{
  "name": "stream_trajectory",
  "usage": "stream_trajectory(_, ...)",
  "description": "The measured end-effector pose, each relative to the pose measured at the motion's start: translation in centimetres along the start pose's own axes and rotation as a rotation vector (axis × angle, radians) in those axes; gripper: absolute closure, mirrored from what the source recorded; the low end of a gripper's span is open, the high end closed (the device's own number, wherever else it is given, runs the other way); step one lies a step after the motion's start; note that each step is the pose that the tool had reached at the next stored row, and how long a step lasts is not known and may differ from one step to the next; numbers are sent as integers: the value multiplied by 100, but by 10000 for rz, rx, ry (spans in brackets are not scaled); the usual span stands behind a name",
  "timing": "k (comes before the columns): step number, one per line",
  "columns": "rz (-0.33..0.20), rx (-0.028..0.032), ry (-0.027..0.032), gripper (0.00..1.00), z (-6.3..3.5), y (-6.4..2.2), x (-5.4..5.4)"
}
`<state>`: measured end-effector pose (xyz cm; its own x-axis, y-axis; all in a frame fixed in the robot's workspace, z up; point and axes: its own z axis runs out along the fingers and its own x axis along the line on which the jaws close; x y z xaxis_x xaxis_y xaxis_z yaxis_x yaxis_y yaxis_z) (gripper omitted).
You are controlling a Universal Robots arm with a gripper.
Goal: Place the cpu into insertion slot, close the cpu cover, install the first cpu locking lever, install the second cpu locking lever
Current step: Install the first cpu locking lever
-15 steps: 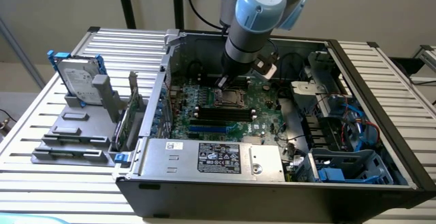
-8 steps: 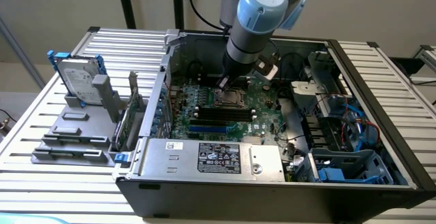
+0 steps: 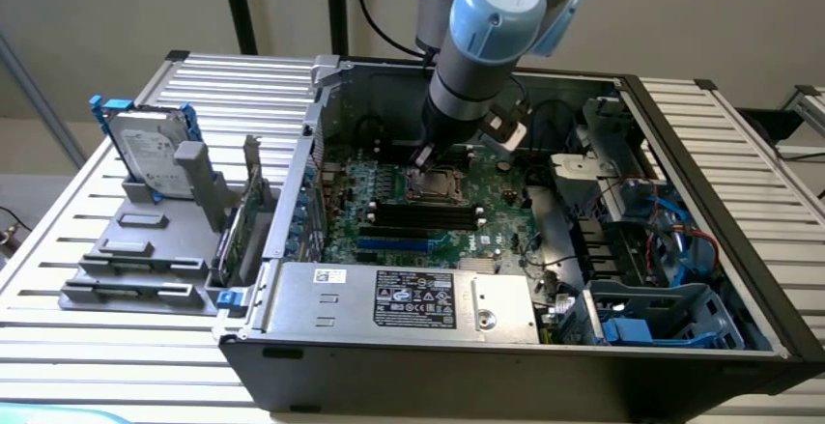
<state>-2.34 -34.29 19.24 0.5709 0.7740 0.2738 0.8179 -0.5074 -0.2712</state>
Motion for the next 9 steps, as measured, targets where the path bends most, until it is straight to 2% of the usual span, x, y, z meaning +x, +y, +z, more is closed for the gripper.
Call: stream_trajectory(9, 6, 24, 4, 89, -13, -4, 4)
